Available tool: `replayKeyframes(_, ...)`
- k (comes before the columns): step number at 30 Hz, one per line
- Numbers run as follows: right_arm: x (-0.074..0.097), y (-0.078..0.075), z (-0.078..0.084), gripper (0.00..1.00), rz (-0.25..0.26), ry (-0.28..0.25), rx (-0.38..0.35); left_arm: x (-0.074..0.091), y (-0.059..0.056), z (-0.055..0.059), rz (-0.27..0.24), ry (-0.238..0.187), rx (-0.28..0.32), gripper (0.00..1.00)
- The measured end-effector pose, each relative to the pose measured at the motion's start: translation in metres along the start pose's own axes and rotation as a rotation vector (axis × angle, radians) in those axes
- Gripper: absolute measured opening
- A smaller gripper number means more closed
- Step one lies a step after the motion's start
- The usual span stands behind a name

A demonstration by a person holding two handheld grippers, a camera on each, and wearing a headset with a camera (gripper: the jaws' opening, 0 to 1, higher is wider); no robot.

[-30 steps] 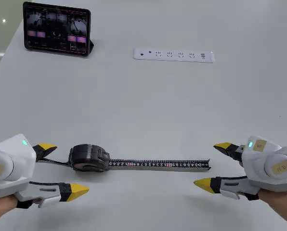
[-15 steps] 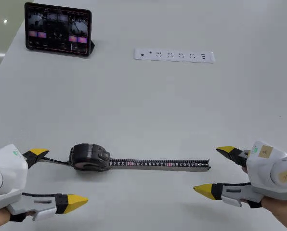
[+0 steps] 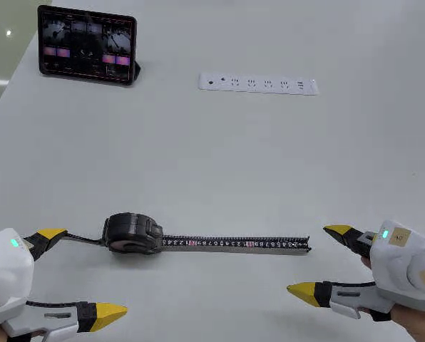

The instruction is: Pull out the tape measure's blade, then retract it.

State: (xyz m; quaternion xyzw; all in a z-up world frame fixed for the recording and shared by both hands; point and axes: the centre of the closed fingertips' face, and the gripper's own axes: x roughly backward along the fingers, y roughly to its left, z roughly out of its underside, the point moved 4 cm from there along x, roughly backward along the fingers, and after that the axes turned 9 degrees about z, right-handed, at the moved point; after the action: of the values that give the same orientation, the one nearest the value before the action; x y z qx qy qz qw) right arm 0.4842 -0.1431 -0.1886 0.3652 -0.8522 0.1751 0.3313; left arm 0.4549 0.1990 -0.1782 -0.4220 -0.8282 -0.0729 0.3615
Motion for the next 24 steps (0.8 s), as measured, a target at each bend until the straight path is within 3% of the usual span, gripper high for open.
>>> replayKeyframes(15,0.007,0.009,0.01,0.8,0.009,0.008,-0.023,0.007,-0.009,0.009,0.001,-0.045,0.023,0.99)
replayKeyframes(24,0.013,0.01,0.011,0.82,0.025,-0.018,-0.044,0.014,-0.007,0.01,-0.05,-0.094,0.043,0.99)
